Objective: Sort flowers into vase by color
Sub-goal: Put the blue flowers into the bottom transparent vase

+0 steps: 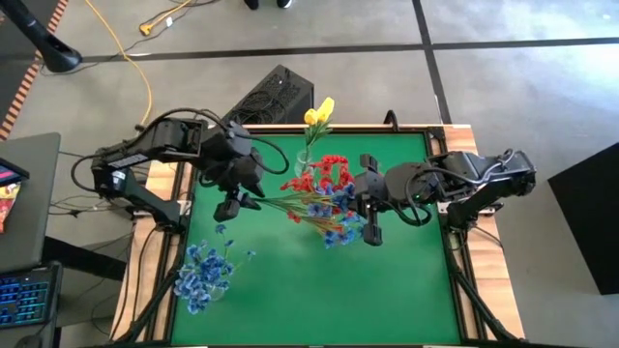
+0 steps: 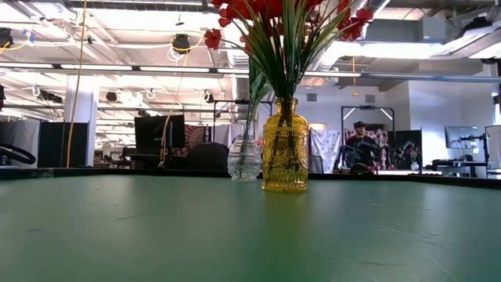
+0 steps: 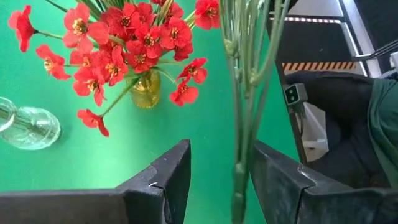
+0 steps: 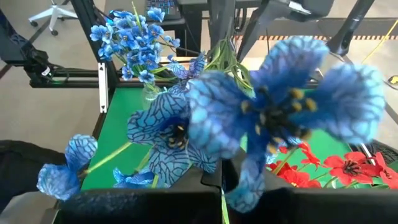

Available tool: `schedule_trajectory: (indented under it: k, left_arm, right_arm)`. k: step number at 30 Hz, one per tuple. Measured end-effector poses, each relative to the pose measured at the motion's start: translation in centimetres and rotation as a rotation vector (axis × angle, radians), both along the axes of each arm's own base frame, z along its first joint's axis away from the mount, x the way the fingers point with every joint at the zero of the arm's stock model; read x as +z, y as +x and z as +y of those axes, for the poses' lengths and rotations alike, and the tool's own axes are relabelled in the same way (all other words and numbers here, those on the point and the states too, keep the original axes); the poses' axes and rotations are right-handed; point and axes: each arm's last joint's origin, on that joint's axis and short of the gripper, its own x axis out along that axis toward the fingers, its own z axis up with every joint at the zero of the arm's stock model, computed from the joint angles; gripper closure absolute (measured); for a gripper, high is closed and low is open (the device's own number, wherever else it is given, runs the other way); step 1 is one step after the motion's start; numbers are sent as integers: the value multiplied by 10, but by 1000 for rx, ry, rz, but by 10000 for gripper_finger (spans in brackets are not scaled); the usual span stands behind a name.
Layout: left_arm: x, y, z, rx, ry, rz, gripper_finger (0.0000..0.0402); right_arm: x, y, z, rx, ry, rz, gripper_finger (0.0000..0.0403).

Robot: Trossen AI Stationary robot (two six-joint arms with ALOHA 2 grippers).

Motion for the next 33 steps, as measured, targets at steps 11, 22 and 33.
schedule_trajectory:
  k: [11, 22, 33]
  left_arm:
    - [-2, -4, 0, 2, -4, 37, 255]
    - [-3, -5, 3, 4, 12, 49, 306]
    - [-3, -6, 2, -23, 5, 49, 352]
  right_arm:
    - [-1, 0, 0, 0, -3, 10, 380]
    - [-2, -1, 0, -5, 0, 26, 380]
    - [-5, -3, -1, -18, 13, 55, 380]
